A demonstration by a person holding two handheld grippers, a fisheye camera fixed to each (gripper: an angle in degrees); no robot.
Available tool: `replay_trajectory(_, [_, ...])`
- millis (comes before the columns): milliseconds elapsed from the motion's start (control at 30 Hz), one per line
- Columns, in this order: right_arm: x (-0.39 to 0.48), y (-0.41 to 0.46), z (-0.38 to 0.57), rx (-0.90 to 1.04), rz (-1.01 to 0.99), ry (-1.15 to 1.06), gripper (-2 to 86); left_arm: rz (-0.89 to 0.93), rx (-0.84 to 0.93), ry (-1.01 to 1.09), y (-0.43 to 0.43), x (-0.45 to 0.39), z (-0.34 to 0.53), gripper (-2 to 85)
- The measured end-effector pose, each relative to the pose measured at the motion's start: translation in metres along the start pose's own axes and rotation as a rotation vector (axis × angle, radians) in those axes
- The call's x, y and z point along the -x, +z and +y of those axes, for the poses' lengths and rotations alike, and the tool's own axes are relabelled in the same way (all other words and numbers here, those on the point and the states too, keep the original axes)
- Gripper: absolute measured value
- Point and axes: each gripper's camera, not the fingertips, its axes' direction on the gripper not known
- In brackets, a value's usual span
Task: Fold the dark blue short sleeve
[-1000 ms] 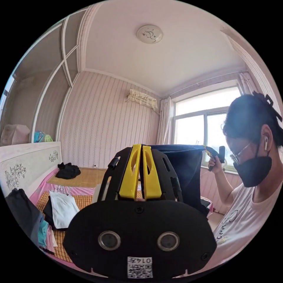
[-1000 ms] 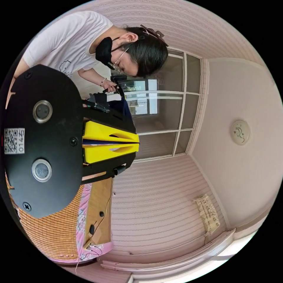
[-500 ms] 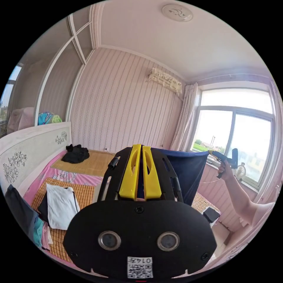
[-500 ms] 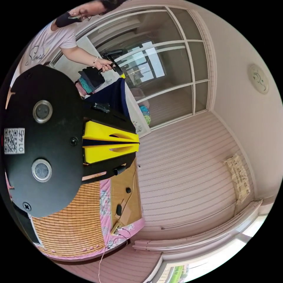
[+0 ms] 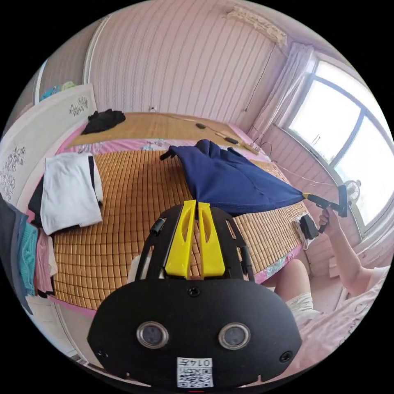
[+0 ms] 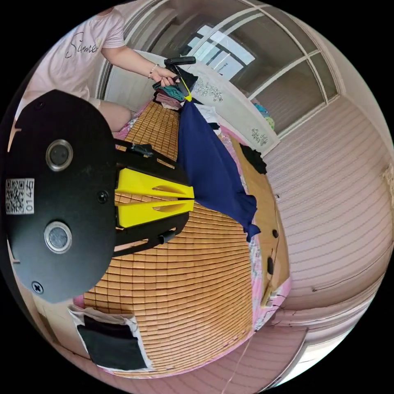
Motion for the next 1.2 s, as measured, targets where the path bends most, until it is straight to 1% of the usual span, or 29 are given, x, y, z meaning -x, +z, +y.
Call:
replay_trajectory(33, [-0.016, 0.028, 0.009, 0.07, -0.007, 0.062, 0.0, 0.01, 0.063, -0.063, 0.029, 0.01, 0.013, -0.8])
replay_trajectory(67, [-0.023, 0.039, 0.014, 0.102, -0.002, 0.089, 0.0, 0.013, 0.092, -0.086, 0.042, 0.014, 0.018, -0.8])
replay_trajectory(133, [-0.039, 0.073, 0.028, 0.194, 0.034, 0.141, 0.1, 0.023, 0.205, -0.138, 0.081, 0.023, 0.039, -0.8])
replay_trajectory(233, [-0.044, 0.092, 0.038, 0.271, 0.066, 0.115, 0.1, -0.01, 0.299, -0.112, 0.108, 0.02, 0.056, -0.8])
replay_trajectory(400, [-0.038, 0.099, 0.046, 0.357, 0.111, 0.021, 0.1, -0.016, 0.389, -0.037, 0.128, 0.01, 0.068, -0.7])
replay_trajectory(667, [-0.029, 0.1, 0.053, 0.469, 0.074, -0.05, 0.1, -0.017, 0.485, 0.023, 0.154, -0.006, 0.069, -0.6])
replay_trajectory(733, [-0.027, 0.108, 0.054, 0.517, 0.099, -0.076, 0.0, -0.005, 0.539, 0.018, 0.168, -0.008, 0.068, -0.6])
replay_trajectory(800, [-0.028, 0.114, 0.053, 0.545, 0.148, -0.084, 0.2, -0.042, 0.546, 0.021, 0.174, -0.01, 0.066, -0.7])
replay_trajectory(900, [-0.031, 0.119, 0.045, 0.543, 0.199, -0.095, 2.8, -0.059, 0.544, 0.024, 0.179, -0.013, 0.058, -0.3])
replay_trajectory(967, [-0.033, 0.118, 0.034, 0.505, 0.209, -0.093, 4.7, -0.071, 0.536, 0.046, 0.181, -0.018, 0.049, -0.1])
replay_trajectory(1067, [-0.035, 0.121, 0.006, 0.431, 0.243, -0.099, 6.4, -0.086, 0.511, 0.126, 0.189, -0.036, 0.022, -0.3])
replay_trajectory(1200, [-0.04, 0.138, -0.056, 0.317, 0.282, -0.128, 7.3, -0.062, 0.447, 0.279, 0.221, -0.08, -0.044, -0.6])
